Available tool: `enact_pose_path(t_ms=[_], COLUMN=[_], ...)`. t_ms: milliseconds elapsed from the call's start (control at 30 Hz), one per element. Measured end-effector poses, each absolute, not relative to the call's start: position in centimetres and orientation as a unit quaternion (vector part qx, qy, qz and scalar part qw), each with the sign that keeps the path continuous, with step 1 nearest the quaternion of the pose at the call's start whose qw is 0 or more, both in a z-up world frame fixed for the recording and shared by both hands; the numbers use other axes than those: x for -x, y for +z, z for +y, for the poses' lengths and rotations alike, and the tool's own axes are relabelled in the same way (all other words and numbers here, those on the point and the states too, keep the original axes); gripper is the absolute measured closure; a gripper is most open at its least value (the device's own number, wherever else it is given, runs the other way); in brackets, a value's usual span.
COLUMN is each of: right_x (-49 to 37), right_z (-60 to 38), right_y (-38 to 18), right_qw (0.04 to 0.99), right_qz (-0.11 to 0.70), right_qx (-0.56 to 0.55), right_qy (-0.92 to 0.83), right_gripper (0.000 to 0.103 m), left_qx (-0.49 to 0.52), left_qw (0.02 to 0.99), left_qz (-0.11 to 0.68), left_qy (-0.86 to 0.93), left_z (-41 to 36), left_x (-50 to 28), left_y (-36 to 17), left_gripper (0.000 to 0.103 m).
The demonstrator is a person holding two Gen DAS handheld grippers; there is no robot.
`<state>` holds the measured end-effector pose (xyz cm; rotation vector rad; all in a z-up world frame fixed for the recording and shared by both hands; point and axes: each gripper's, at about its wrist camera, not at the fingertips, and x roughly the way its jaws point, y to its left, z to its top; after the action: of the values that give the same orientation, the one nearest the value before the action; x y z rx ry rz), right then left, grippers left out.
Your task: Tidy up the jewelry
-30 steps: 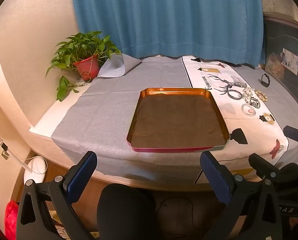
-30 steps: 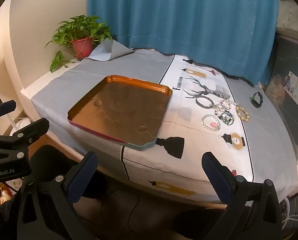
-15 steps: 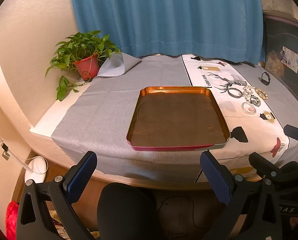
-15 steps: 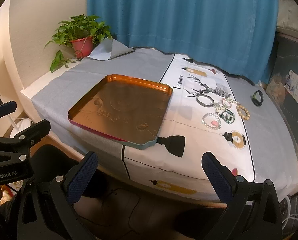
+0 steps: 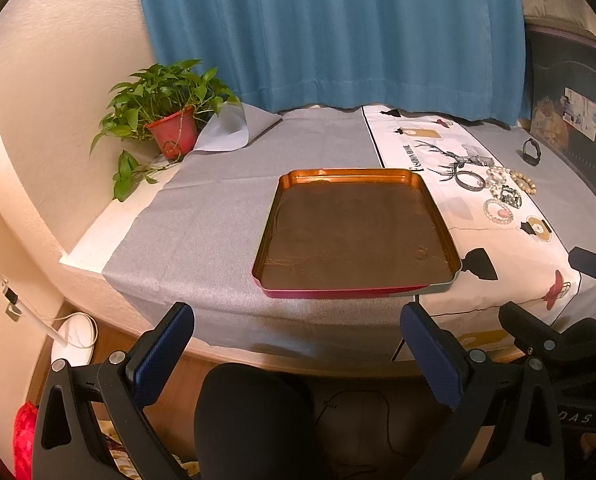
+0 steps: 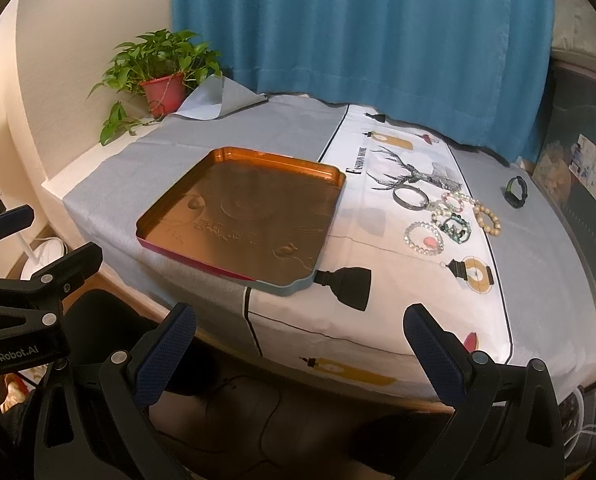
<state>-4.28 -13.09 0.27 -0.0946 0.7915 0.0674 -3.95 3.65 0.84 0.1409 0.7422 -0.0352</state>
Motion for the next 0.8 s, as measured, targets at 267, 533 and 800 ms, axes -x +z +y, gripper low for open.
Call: enact_pose_path(t_ms=[267,533,800], right_x=[4.1,4.4,4.4], right_z=[-13.2,-13.0,-13.1], right_y=[0.1,-0.5,-0.9], right_qw=[0.919,0.927,0.932], right_qz=[0.389,0.372,0.358], right_qx=[0.047,0.045,0.037], right_qy=[0.033,0.030,0.031], right_gripper=[0.000,0.000,0.000], left_qx=[-0.070,-0.076,-0.079], left_qw=[0.929,0.927,0.925], left_qz=[0.362,0.367,0.371], left_qy=[-0.016,-0.017,-0.016], left_z=[3.9,4.3,3.5], left_x=[4.2,4.4,4.2], left_y=[0.8,0.2,-0.3], left_gripper=[0.000,0.000,0.000])
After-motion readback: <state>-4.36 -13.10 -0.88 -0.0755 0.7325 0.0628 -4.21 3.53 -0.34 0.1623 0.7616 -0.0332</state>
